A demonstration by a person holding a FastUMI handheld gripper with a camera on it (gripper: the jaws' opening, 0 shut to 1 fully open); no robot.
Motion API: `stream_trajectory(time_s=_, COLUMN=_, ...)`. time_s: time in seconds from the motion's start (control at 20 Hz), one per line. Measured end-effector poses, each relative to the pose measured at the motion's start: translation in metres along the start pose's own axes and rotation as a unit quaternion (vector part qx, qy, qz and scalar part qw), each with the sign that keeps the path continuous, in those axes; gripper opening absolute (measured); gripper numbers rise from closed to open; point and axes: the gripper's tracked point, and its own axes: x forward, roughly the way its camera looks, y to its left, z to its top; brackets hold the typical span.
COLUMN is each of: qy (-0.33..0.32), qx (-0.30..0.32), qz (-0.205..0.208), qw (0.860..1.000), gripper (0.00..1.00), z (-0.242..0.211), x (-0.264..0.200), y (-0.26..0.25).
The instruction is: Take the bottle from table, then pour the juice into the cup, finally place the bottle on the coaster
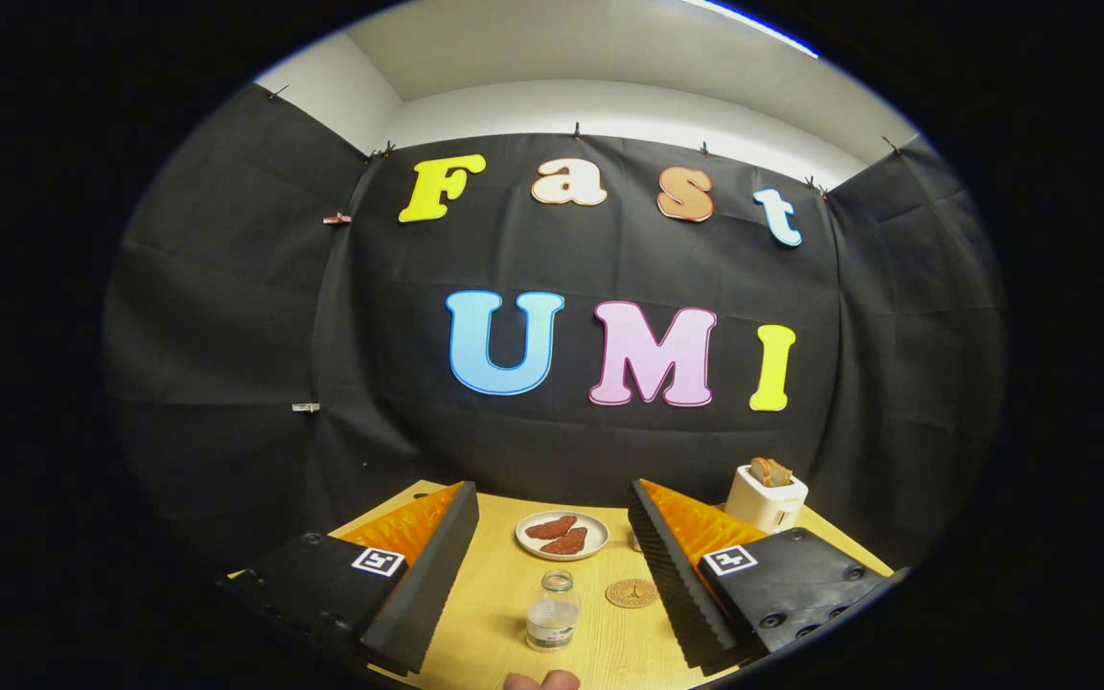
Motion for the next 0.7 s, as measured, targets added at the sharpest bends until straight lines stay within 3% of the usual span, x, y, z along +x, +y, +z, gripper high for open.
stream_trajectory(time_s=0.4, qy=-0.038, qx=-0.002, qz=-0.04, qw=0.998, gripper=0.97, z=-0.022, x=0.005, y=0.001)
stream_trajectory(time_s=0.7, qy=-0.024, qx=0.027, qz=-0.062, qw=0.997, gripper=0.97, z=-0.064, x=0.016, y=-0.006)
